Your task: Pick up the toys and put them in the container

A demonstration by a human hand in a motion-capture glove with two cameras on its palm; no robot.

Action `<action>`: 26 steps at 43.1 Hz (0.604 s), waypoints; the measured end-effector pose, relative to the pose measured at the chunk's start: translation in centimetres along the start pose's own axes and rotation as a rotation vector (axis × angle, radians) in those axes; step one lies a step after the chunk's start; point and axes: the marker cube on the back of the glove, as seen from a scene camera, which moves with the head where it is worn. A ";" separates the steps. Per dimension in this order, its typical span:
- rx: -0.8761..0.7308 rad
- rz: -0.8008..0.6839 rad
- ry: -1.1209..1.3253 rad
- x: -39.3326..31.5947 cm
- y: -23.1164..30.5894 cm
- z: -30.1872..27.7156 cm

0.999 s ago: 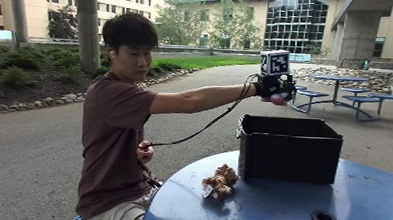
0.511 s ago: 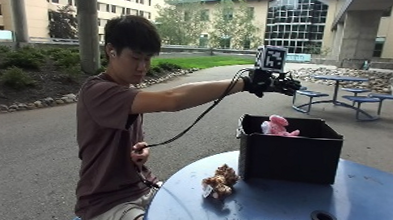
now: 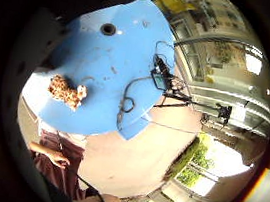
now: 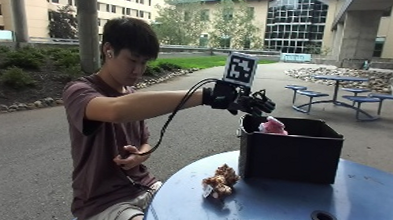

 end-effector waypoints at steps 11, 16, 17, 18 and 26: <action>-0.087 -0.014 0.161 0.9 1.9 15.8; -0.286 -0.085 -0.083 -3.5 2.4 24.3; -0.300 -0.090 -0.101 -3.9 2.4 25.4; -0.300 -0.090 -0.110 -4.1 2.4 26.3; 0.058 -0.057 -0.122 -4.9 1.9 29.1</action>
